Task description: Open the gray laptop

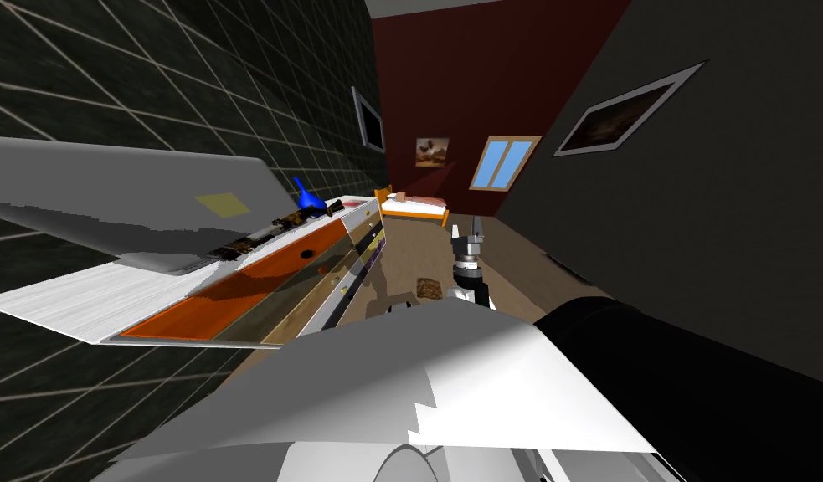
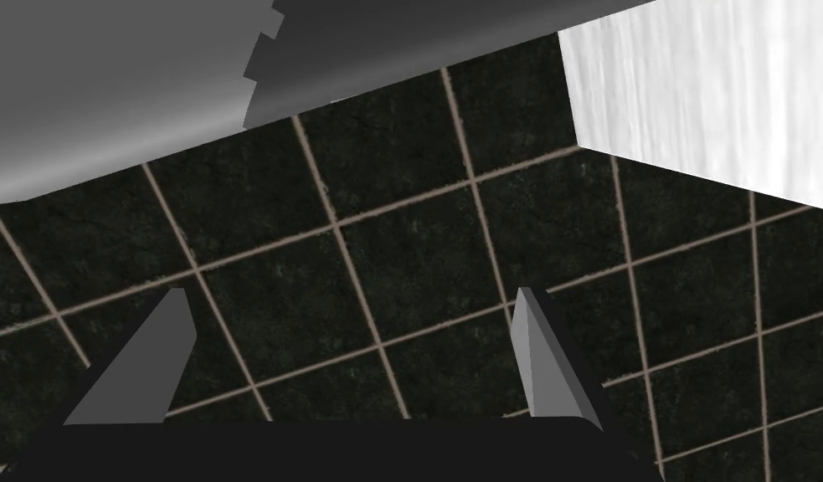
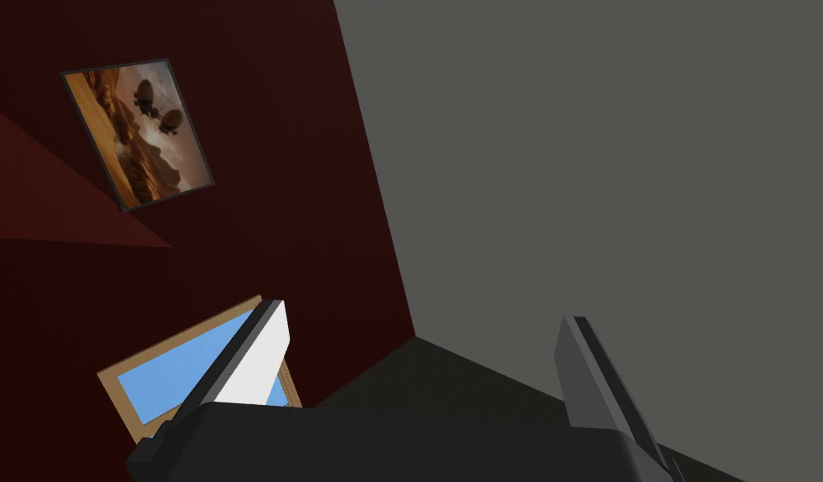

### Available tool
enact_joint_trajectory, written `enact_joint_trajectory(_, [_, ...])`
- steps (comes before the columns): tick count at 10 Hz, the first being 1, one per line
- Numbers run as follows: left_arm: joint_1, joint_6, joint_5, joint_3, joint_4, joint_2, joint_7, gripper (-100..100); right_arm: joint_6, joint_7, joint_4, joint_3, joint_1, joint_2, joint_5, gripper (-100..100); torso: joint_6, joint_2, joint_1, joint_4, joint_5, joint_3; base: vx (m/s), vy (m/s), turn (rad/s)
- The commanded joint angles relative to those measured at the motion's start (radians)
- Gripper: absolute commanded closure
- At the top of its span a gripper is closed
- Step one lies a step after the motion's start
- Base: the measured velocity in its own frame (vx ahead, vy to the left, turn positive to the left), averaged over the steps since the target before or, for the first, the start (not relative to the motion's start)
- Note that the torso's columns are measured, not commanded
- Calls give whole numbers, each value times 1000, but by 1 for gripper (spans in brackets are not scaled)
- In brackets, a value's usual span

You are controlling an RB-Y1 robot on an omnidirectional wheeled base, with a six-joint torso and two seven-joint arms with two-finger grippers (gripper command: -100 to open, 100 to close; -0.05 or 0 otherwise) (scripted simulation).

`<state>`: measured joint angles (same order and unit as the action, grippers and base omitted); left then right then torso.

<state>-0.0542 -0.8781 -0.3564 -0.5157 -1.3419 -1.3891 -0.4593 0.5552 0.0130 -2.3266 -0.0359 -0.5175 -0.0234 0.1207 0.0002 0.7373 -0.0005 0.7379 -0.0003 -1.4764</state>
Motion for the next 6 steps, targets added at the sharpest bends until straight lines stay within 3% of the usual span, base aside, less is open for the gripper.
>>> enact_joint_trajectory(1, [-43,-61,-3,-7,76,-51,-45,-100,0,0,0,0,0,0,0,0,-1,0,1,0,1,0,75,-41,-105])
enact_joint_trajectory(2, [-43,-61,-3,-7,76,-51,-45,-100,0,0,0,0,0,0,0,0,0,1,1,0,0,0,60,-37,-72])
enact_joint_trajectory(3, [-66,-97,-11,-16,123,-86,-69,-100,0,0,0,0,0,0,0,0,0,1,1,0,0,1,64,-56,-175])
enact_joint_trajectory(6, [-89,-130,-19,-24,169,-120,-93,-100,0,0,0,0,0,0,0,0,0,0,1,0,0,0,67,-30,-68])
